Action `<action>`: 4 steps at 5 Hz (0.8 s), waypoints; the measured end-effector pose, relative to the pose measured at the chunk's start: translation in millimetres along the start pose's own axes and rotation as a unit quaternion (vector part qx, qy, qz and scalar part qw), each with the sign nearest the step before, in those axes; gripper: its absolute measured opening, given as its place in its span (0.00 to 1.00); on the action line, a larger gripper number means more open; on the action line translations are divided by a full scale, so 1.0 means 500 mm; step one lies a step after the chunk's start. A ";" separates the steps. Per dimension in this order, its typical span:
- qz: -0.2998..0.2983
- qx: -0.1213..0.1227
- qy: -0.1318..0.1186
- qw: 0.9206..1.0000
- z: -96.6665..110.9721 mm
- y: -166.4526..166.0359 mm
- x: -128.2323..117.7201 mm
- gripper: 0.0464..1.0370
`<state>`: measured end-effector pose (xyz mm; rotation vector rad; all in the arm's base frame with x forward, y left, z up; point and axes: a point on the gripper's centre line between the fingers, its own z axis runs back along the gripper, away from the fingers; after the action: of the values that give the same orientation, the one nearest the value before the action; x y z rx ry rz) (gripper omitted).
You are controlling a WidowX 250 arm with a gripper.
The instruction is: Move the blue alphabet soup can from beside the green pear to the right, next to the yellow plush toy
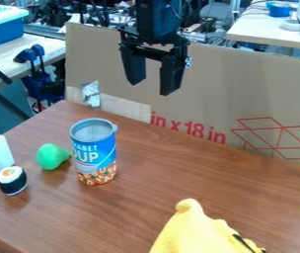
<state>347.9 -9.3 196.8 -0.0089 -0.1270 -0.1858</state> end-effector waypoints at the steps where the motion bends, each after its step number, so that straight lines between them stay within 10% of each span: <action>1: 0.000 -0.003 0.019 1.000 -0.025 0.000 -0.003 0.96; 4: -0.012 -0.012 0.016 1.000 -0.038 0.108 -0.030 0.96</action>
<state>345.6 46.2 176.2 -0.0289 -0.0922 -0.2106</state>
